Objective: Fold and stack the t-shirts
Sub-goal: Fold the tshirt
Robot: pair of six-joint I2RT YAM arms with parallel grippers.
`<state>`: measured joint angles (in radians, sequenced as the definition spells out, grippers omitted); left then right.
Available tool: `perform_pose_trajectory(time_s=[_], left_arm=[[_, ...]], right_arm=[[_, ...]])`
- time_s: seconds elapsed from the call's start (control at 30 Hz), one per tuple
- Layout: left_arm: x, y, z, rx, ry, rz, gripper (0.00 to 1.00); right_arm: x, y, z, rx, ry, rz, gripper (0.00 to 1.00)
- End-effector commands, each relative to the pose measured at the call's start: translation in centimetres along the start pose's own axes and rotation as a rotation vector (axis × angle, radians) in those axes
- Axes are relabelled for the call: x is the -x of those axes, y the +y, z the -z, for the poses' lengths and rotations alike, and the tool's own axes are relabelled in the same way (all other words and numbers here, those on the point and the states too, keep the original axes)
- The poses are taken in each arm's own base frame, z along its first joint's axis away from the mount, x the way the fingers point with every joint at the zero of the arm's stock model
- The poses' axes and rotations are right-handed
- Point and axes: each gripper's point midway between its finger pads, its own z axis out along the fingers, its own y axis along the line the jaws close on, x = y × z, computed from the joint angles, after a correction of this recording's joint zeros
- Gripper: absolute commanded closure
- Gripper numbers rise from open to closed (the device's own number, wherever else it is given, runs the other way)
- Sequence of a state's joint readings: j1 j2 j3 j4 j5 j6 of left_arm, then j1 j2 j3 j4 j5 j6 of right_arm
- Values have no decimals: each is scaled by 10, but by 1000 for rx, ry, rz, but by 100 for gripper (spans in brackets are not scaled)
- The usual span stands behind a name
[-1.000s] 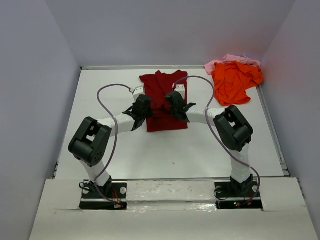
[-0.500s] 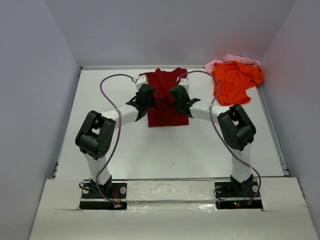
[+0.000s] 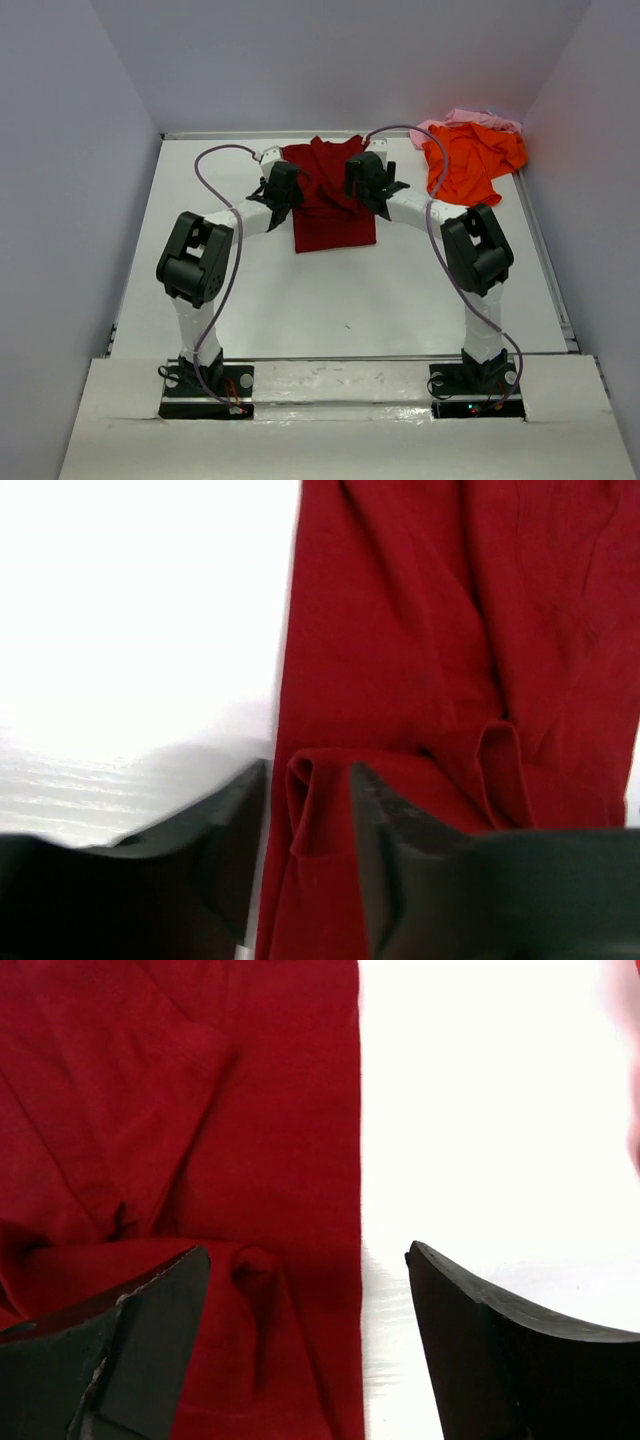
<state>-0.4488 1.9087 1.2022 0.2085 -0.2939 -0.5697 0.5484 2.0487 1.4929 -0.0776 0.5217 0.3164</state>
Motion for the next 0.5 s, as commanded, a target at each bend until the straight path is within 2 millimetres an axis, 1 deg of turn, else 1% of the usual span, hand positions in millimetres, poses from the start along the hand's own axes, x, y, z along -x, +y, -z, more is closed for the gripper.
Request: perform_pose_trajectory(time_s=[0.0, 0.03, 0.07, 0.1, 0.13, 0.17, 0.2, 0.23, 0.27, 0.3, 0.33, 0.37, 0.4, 0.43, 0.47], left_arm=[[32, -4, 18, -8, -86, 43, 43], [42, -8, 26, -23, -103, 51, 36], [47, -11, 31, -34, -109, 55, 29], [49, -12, 36, -35, -107, 56, 24], [63, -18, 47, -59, -132, 62, 20], [70, -21, 53, -69, -139, 64, 20], [74, -21, 59, -65, -136, 62, 20], [88, -26, 73, -87, -162, 70, 20], [100, -30, 83, -102, -179, 76, 19], [105, -32, 91, -110, -178, 69, 19], [120, -38, 107, -141, -205, 69, 19], [133, -44, 121, -156, -212, 43, 19], [150, -48, 137, -172, -244, 34, 19], [156, -47, 144, -165, -242, 15, 19], [172, -48, 158, -160, -257, -13, 19]], right_arm=[[19, 0, 3, 8, -33, 26, 14], [20, -1, 5, 7, -35, 26, 14], [18, -2, 7, 12, -30, 26, 14], [19, -2, 10, 23, -29, 25, 14], [25, -1, 16, 39, -38, 16, 14], [21, 0, 18, 52, -28, 18, 14], [23, 1, 22, 66, -28, 13, 15], [28, 2, 28, 83, -35, 4, 15], [29, 4, 32, 105, -35, 10, 16], [24, 10, 37, 131, -25, 22, 16], [28, 12, 42, 156, -27, 20, 17], [25, 19, 48, 178, -17, 29, 17], [21, 29, 54, 211, -6, 40, 17], [20, 35, 58, 231, -4, 46, 18], [18, 40, 62, 248, 4, 49, 19]])
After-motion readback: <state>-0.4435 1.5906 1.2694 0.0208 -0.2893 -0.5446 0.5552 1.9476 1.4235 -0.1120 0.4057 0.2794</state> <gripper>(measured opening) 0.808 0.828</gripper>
